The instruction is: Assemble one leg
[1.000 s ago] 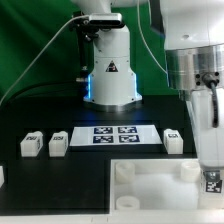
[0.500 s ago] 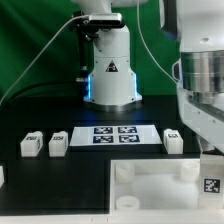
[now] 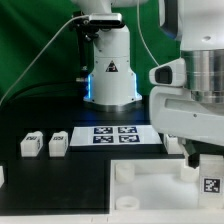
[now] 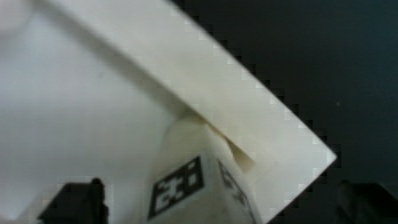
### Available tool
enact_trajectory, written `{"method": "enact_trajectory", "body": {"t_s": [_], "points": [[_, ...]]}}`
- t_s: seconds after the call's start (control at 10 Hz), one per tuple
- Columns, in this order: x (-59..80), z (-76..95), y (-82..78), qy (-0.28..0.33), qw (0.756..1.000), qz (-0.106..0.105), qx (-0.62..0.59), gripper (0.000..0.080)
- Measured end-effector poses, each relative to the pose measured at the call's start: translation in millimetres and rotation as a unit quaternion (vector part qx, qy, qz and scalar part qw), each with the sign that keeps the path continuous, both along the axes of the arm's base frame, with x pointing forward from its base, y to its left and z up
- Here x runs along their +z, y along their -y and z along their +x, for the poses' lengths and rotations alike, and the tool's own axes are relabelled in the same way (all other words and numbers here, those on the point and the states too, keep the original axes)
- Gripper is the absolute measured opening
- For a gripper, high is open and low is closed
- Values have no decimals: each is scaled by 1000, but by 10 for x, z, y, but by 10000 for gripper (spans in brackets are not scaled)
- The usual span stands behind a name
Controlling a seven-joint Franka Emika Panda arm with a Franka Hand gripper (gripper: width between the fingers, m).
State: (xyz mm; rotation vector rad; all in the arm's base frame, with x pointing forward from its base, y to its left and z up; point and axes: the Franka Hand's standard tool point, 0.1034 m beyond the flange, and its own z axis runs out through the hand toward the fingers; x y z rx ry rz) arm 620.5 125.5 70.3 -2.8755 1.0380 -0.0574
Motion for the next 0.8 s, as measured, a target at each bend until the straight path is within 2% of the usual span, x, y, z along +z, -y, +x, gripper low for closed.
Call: {"method": "enact_trajectory", "body": {"t_s": [0.3, 0.5, 0.6, 0.7, 0.8], "points": [[15, 22, 20, 12, 986, -19, 164, 649], [9, 20, 7, 16, 982, -25, 184, 649], [9, 21, 10, 15, 984, -24, 177, 601], [8, 20, 9, 15, 985, -24, 168, 601], [8, 21, 10, 14, 987, -23, 161, 427]]}}
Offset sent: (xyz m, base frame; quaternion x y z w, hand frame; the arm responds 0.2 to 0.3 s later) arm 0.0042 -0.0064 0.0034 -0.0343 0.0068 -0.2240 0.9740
